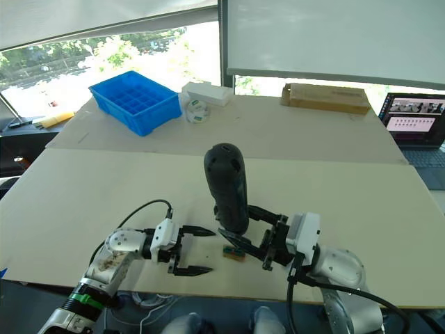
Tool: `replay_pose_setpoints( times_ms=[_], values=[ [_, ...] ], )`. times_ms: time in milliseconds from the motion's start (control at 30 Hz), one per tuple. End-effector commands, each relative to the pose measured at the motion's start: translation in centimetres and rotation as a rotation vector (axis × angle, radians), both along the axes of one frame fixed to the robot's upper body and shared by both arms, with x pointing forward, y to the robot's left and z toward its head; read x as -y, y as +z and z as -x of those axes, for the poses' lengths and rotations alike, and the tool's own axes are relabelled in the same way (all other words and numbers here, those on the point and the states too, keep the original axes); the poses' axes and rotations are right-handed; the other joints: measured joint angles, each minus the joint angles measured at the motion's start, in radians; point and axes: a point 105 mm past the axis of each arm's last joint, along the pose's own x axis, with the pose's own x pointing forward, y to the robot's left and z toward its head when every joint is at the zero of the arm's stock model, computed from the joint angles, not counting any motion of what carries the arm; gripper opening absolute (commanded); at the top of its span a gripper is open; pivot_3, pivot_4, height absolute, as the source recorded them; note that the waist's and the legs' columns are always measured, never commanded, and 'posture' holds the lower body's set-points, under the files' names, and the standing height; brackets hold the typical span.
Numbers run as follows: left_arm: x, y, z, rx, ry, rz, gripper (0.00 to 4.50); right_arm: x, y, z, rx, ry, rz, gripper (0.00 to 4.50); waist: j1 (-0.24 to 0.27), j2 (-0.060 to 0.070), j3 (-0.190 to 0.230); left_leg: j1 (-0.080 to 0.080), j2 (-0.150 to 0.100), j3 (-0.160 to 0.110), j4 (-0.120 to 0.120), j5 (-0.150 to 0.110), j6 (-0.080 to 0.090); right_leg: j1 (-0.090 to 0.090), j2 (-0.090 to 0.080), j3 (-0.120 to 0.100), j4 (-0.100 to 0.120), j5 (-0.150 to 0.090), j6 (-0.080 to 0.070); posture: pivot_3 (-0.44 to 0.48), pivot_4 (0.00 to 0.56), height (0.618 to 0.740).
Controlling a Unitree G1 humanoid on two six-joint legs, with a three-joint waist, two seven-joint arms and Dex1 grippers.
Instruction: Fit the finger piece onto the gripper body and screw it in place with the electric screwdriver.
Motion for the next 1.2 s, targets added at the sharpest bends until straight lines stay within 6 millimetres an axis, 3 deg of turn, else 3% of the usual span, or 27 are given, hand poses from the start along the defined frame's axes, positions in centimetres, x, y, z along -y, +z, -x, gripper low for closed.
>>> replay_pose_setpoints(
  times_ms=[33, 300, 1200],
  values=[
    [0.6, 0.5, 0.6, 0.019, -0.018, 0.003, 4.5, -0.7, 0.9, 1.2, 0.067, 0.051, -0.021, 1.89, 0.001, 0.0, 0.0, 0.0, 0.0, 0.0, 0.0, 0.0, 0.0, 0.0, 0.0, 0.0, 0.0, 0.0, 0.0, 0.0, 0.15, 0.74],
    [0.9, 0.7, 0.4, 0.011, -0.006, -0.001, 4.5, -0.2, 0.3, 0.3, 0.064, 0.018, -0.027, 1.89, 0.003, 0.0, 0.0, 0.0, 0.0, 0.0, 0.0, 0.0, 0.0, 0.0, 0.0, 0.0, 0.0, 0.0, 0.0, 0.0, 0.15, 0.74],
    [1.3, -0.2, 0.1, -0.015, 0.001, -0.02, 4.5, 0.7, -1.1, 0.5, 0.038, -0.023, -0.007, 1.89, 0.009, 0.0, 0.0, 0.0, 0.0, 0.0, 0.0, 0.0, 0.0, 0.0, 0.0, 0.0, 0.0, 0.0, 0.0, 0.0, 0.15, 0.74]
  ],
)
